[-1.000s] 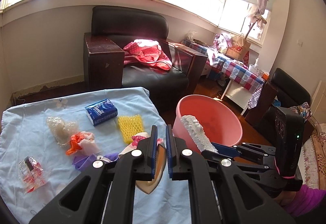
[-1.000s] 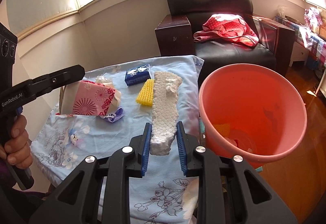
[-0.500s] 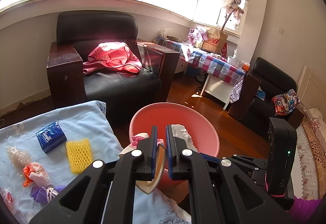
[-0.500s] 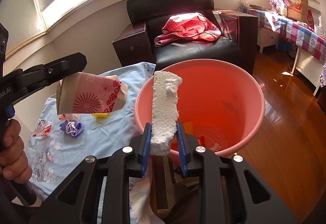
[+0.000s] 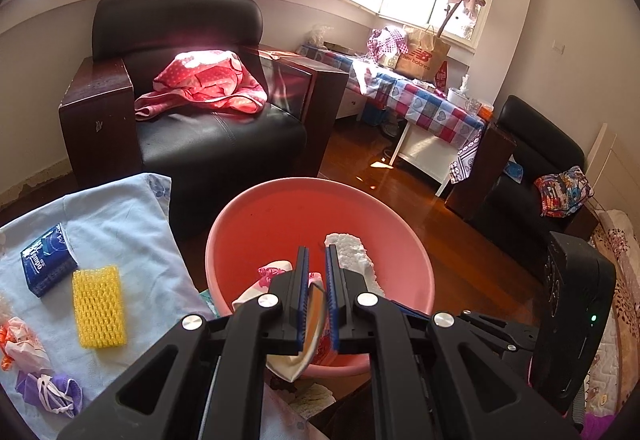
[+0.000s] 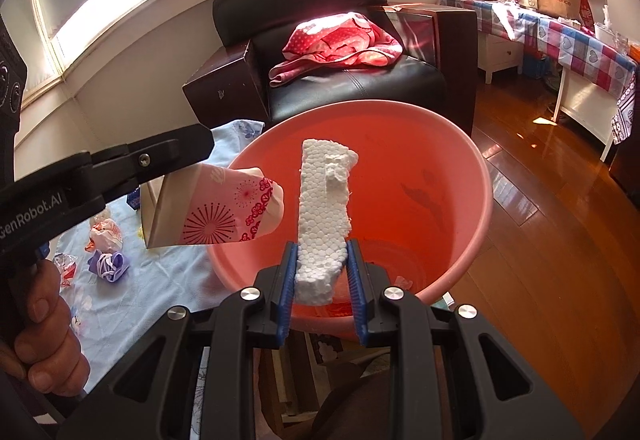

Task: Collect trash
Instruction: 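Carry the foam strip and paper cup in both tools over the pink bucket, then open the left tool to drop the paper cup while the right tool drops the foam strip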

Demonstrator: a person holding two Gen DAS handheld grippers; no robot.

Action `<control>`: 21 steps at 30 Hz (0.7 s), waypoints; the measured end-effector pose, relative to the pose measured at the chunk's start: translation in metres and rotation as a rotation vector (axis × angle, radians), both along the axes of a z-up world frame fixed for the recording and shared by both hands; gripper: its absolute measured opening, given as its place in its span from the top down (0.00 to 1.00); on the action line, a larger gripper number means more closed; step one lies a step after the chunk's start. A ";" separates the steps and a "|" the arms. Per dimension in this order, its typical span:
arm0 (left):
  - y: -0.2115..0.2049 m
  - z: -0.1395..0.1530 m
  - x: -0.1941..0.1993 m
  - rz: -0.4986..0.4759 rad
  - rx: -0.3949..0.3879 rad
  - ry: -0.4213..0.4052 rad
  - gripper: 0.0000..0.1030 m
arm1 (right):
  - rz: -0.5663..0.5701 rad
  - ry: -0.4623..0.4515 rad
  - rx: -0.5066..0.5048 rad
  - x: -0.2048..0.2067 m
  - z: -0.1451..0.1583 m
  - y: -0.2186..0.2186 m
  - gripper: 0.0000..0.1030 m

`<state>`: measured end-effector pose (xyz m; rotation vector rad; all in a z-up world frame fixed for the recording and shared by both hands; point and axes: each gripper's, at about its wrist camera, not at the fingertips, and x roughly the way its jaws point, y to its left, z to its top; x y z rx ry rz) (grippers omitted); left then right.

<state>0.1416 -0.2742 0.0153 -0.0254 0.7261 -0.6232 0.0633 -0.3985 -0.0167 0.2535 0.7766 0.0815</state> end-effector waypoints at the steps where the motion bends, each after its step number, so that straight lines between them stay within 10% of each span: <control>1: -0.002 -0.001 0.000 -0.002 0.002 0.001 0.93 | -0.004 0.003 -0.001 0.001 -0.001 -0.001 0.76; 21: -0.011 -0.020 0.006 0.015 0.031 0.016 0.88 | -0.057 0.036 -0.006 0.010 -0.010 -0.008 0.75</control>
